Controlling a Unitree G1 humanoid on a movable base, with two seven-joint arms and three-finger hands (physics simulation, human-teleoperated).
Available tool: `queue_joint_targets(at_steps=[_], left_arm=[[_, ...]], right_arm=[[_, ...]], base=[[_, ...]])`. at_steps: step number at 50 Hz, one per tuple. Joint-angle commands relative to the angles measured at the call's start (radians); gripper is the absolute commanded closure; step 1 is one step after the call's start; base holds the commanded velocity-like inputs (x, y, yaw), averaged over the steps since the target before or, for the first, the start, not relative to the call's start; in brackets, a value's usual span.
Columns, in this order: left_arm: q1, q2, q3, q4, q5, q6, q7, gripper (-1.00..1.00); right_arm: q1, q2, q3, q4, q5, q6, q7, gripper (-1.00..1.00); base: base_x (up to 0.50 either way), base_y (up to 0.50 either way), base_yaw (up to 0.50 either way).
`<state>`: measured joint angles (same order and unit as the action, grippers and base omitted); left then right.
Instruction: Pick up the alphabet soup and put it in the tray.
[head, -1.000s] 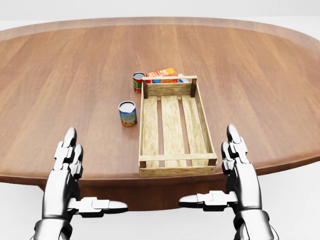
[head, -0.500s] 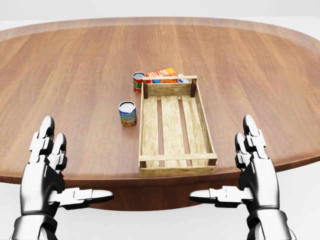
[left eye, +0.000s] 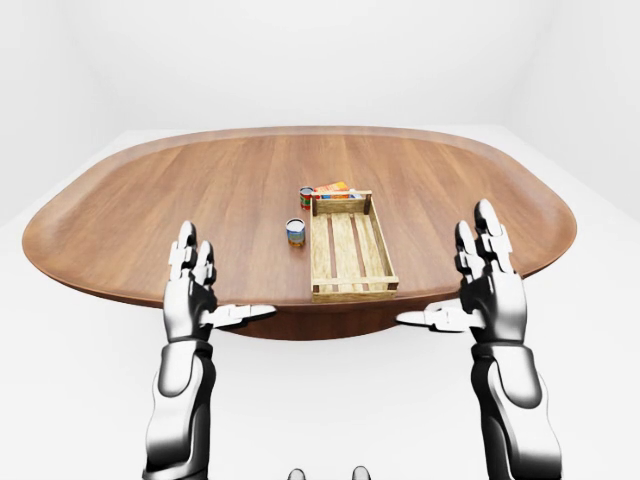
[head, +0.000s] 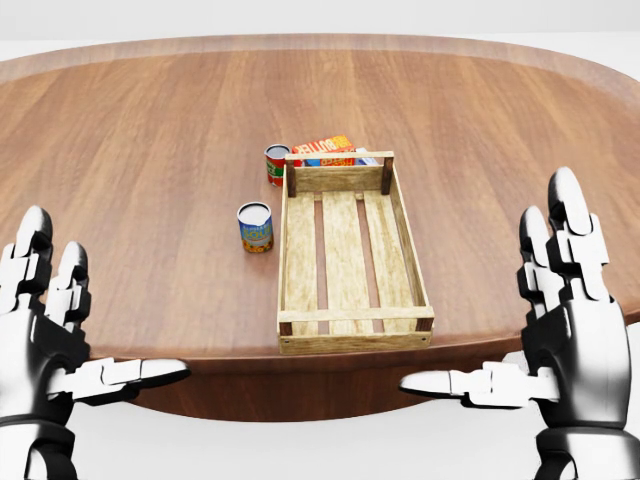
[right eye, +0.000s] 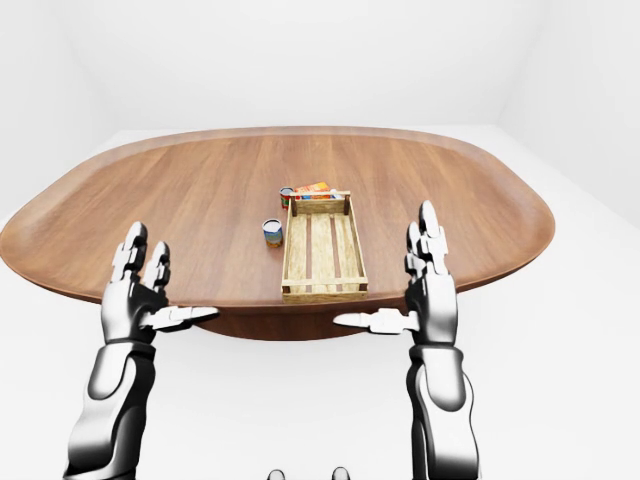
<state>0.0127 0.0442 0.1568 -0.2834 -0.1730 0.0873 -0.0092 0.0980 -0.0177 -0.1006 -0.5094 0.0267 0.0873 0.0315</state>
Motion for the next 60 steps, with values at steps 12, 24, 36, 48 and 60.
queue_joint_targets(at_steps=[12,24,36,48,60], left_arm=[[0.009,0.003,0.031,-0.078,-0.029,0.000,-0.001,-1.00],[0.020,-0.003,0.025,-0.090,-0.024,0.000,-0.002,-1.00],[0.019,-0.003,0.022,-0.075,-0.015,0.000,-0.004,-1.00],[0.021,-0.003,0.020,-0.073,-0.012,0.000,-0.005,-1.00],[0.020,-0.002,0.025,-0.087,-0.016,0.000,-0.005,-1.00]], right_arm=[[0.050,0.016,-0.015,-0.185,-0.013,0.000,0.045,-0.98],[0.055,0.018,-0.018,-0.210,-0.009,0.000,0.040,-0.98],[0.053,0.011,0.001,-0.200,-0.070,0.000,0.050,-0.98],[0.053,0.017,0.010,-0.185,-0.079,0.000,0.057,-0.98],[0.054,0.016,0.024,-0.186,-0.084,0.000,0.057,-0.98]], base=[[0.21,-0.03,0.00],[0.49,-0.30,0.00],[0.49,-0.26,0.00],[0.50,0.00,0.00],[0.50,0.00,0.00]])
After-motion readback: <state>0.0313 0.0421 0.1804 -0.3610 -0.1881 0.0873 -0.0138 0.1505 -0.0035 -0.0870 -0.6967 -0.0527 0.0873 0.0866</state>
